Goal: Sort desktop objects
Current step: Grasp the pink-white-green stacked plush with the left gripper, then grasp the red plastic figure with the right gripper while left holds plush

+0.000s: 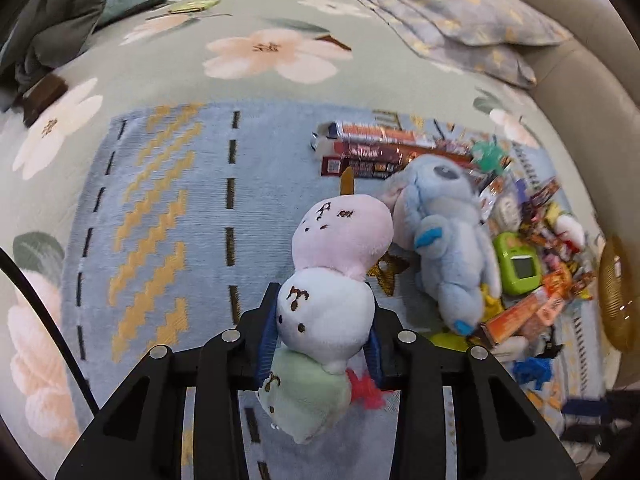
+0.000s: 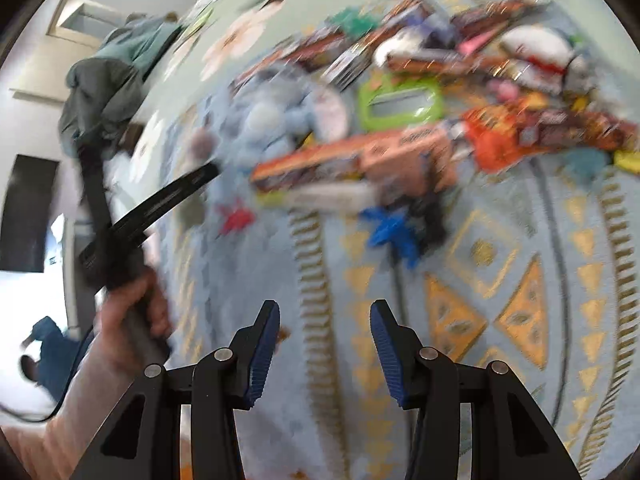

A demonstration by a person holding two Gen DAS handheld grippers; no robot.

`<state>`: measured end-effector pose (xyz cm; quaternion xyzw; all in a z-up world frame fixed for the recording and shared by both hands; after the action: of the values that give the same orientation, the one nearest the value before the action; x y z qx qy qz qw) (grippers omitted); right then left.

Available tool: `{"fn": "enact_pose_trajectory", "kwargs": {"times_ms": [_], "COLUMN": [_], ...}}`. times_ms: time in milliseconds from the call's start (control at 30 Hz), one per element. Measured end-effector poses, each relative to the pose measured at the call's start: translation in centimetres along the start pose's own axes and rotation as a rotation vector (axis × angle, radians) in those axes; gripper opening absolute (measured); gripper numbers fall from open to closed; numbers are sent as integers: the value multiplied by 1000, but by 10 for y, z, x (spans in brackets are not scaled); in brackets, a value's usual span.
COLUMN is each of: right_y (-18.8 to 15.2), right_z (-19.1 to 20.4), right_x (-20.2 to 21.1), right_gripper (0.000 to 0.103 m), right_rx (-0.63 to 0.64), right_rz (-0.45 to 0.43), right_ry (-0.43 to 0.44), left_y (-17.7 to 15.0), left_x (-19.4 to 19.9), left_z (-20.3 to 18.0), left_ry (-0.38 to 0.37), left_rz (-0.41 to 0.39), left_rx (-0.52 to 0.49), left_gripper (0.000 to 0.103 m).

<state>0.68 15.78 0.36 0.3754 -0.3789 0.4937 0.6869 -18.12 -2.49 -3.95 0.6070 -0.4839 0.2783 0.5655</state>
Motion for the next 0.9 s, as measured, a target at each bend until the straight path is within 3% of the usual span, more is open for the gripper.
{"fn": "enact_pose_trajectory", "kwargs": {"times_ms": [200, 367, 500, 667, 800, 867, 900], "right_y": [20, 24, 30, 36, 37, 36, 35], "right_z": [16, 85, 126, 131, 126, 122, 122], "right_x": [-6, -43, -87, -126, -137, -140, -138], "right_gripper": [46, 46, 46, 46, 47, 41, 30], "right_rx": [75, 328, 552, 682, 733, 742, 745], "right_rz": [-28, 6, 10, 19, 35, 35, 26], "right_ry": [-46, 5, -37, -132, -142, -149, -136], "left_y": [-5, -22, -37, -51, -60, -65, -65], "left_x": [21, 30, 39, 49, 57, 61, 63], "left_z": [17, 34, 50, 67, 72, 71, 70], "left_ry": [-16, -3, 12, 30, 38, 44, 44], "left_rz": [-18, -12, -12, -13, -20, -23, -25], "left_rx": [74, 131, 195, 242, 264, 274, 276], "left_gripper": [34, 34, 34, 34, 34, 34, 34]}}
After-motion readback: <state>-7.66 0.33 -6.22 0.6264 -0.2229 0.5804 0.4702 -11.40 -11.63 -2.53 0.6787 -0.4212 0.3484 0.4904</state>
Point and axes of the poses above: each gripper's, at about its wrist camera, not at the fingertips, and x roughly against the way its jaws point, z to its left, y to its top, the point moved 10 cm from there along -x, roughly the way its jaws point, and after that the axes turned 1 degree about x, right-handed, at the moved point
